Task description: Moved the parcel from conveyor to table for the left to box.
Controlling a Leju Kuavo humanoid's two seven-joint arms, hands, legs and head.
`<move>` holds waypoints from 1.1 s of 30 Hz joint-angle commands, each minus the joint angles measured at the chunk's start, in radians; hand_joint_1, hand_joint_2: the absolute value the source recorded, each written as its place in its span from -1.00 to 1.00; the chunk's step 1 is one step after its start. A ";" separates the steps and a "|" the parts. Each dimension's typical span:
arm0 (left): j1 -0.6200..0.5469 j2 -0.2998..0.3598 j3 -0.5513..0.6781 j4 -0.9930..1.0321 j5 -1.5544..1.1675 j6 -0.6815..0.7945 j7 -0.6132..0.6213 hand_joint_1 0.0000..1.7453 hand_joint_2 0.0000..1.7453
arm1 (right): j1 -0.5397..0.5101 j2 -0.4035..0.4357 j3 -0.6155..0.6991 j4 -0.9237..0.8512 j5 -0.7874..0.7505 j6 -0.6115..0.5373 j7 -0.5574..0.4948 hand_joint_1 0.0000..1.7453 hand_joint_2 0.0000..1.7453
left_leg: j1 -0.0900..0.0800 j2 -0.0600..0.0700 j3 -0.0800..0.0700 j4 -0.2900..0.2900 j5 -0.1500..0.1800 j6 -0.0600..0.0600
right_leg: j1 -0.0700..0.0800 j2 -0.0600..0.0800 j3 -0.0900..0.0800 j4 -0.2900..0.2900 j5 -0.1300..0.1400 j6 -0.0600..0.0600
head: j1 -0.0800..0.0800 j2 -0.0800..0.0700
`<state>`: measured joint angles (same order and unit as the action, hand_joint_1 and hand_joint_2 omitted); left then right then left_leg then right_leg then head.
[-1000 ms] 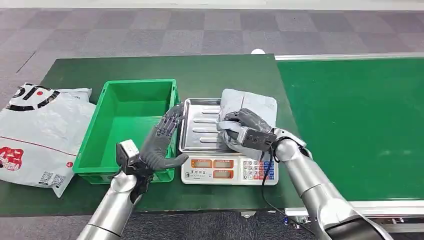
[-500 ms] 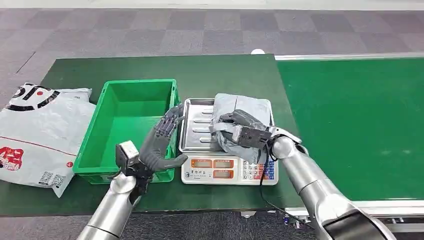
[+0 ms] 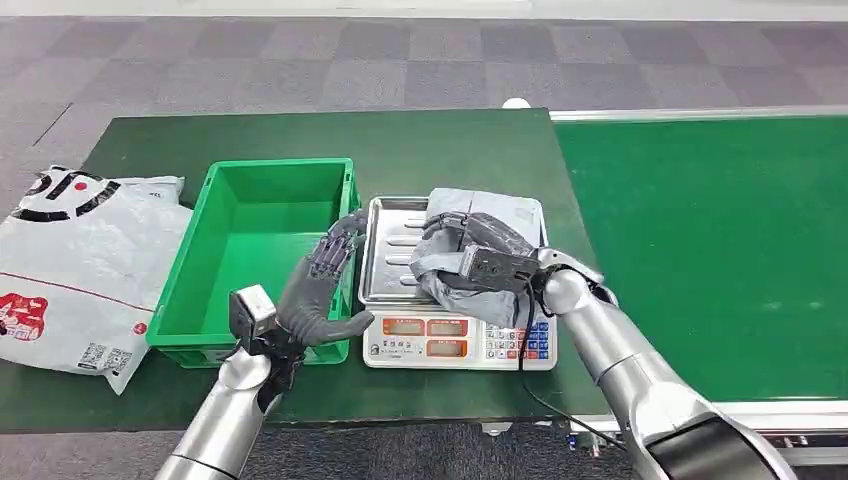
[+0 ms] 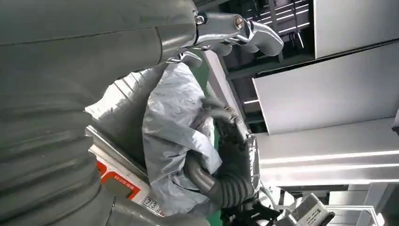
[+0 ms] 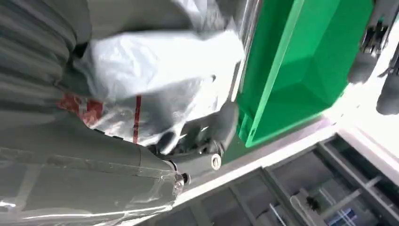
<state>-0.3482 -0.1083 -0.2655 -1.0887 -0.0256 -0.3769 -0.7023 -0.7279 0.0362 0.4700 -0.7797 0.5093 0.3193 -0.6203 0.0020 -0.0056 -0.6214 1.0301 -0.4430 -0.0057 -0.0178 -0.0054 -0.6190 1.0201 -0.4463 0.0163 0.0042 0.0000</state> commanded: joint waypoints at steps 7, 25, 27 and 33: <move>-0.032 0.012 -0.013 0.068 -0.005 -0.008 0.004 -1.00 1.00 | -0.003 -0.047 -0.053 -0.086 -0.471 0.516 -0.078 -1.00 1.00 | 0.001 -0.001 0.003 -0.002 0.000 0.000 | 0.001 -0.002 0.004 -0.003 0.000 -0.001 | 0.000 0.000; -0.024 0.004 0.010 0.111 -0.043 0.028 0.004 -1.00 1.00 | 0.098 -0.037 -0.250 -0.316 -1.423 0.679 0.327 -1.00 1.00 | 0.001 -0.002 0.003 -0.002 0.000 0.000 | 0.001 -0.002 0.003 -0.003 0.000 -0.001 | 0.000 0.000; -0.024 0.004 0.010 0.111 -0.043 0.028 0.004 -1.00 1.00 | 0.098 -0.037 -0.250 -0.316 -1.423 0.679 0.327 -1.00 1.00 | 0.001 -0.002 0.003 -0.002 0.000 0.000 | 0.001 -0.002 0.003 -0.003 0.000 -0.001 | 0.000 0.000; -0.228 -0.175 -0.019 0.419 -0.210 0.207 0.031 -1.00 1.00 | 0.243 0.012 -0.289 -0.621 -0.334 -0.371 0.036 -1.00 1.00 | 0.001 -0.004 0.006 -0.005 0.001 0.000 | 0.002 -0.004 0.008 -0.006 0.000 -0.002 | 0.000 0.000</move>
<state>-0.3464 -0.1083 -0.2625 -1.0483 -0.0473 -0.3716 -0.7016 -0.6591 0.0256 0.3125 -1.0253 -0.8918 0.8179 -0.3148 0.0020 -0.0053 -0.6212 1.0302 -0.4431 -0.0057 -0.0178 -0.0050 -0.6193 1.0201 -0.4463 0.0163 0.0046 0.0000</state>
